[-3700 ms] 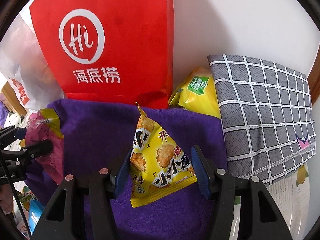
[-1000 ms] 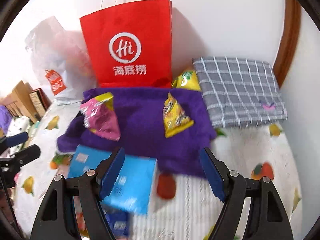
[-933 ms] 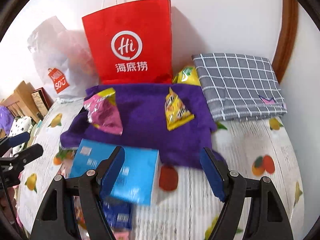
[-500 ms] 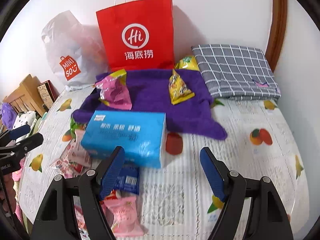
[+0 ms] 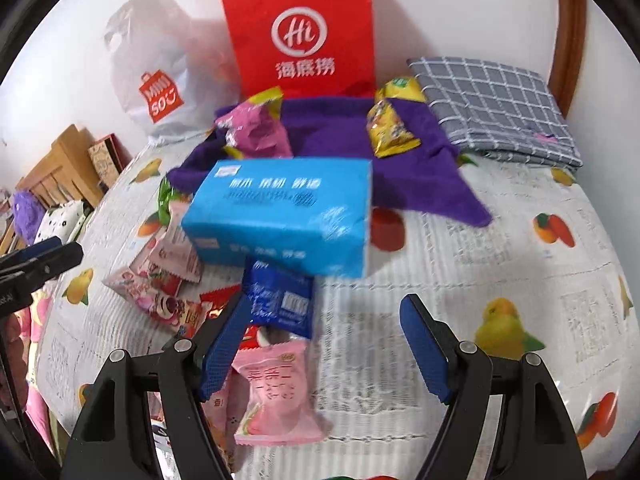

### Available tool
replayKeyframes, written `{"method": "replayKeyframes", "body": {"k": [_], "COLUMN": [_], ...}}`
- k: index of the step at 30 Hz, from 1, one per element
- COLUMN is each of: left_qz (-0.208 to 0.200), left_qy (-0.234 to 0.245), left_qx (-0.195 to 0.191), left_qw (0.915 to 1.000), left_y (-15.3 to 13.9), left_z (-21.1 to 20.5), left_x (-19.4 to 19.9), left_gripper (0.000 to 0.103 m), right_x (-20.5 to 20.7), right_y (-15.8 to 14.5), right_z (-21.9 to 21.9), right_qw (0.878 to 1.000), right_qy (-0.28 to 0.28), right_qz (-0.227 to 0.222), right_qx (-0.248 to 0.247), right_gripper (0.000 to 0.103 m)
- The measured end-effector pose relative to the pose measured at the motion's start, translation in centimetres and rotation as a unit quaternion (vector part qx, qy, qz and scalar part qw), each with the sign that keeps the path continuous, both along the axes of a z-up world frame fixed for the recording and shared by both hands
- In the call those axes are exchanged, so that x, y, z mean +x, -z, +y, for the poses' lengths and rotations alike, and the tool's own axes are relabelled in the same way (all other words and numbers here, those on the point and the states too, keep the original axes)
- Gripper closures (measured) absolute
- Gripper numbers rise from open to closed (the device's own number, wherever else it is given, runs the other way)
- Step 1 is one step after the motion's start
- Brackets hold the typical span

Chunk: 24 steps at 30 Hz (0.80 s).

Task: Organize snacks
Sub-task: 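Move back to the pile and grasp the blue wrapped snack with the right tool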

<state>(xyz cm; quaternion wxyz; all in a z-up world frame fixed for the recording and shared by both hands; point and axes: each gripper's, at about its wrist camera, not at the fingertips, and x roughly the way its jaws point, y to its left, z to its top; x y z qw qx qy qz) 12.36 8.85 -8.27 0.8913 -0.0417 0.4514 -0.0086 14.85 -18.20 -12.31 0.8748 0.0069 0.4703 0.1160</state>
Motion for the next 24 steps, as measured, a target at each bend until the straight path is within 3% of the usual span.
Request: {"method": "replayKeyframes", "body": {"k": [9, 14, 16, 19, 21, 24], "left_qz": [0.001, 0.005, 0.009, 0.013, 0.014, 0.017], "left_qy": [0.001, 0.004, 0.006, 0.007, 0.009, 0.013], "left_qx": [-0.008, -0.018, -0.02, -0.023, -0.027, -0.034], "left_qw": [1.0, 0.9998, 0.9998, 0.9996, 0.9995, 0.9992], "left_y": [1.4, 1.9, 2.2, 2.5, 2.7, 2.9], "left_z": [1.3, 1.5, 1.4, 1.2, 1.1, 0.7], "left_x": [0.1, 0.6, 0.9, 1.0, 1.1, 1.1], "left_gripper": [0.018, 0.018, 0.018, 0.018, 0.018, 0.018], "right_x": [2.5, 3.1, 3.1, 3.3, 3.2, 2.7], "right_y": [3.4, 4.5, 4.4, 4.4, 4.3, 3.8], "right_z": [2.1, 2.9, 2.7, 1.8, 1.5, 0.8], "right_qw": [0.998, 0.997, 0.997, 0.994, 0.995, 0.997], "right_qy": [0.003, 0.002, 0.003, 0.001, 0.0, -0.002], "right_qz": [0.045, 0.055, 0.049, 0.056, 0.055, 0.041], "right_qx": [0.037, 0.058, 0.066, 0.094, 0.082, 0.067], "right_gripper": [0.026, 0.032, 0.05, 0.061, 0.071, 0.071]}}
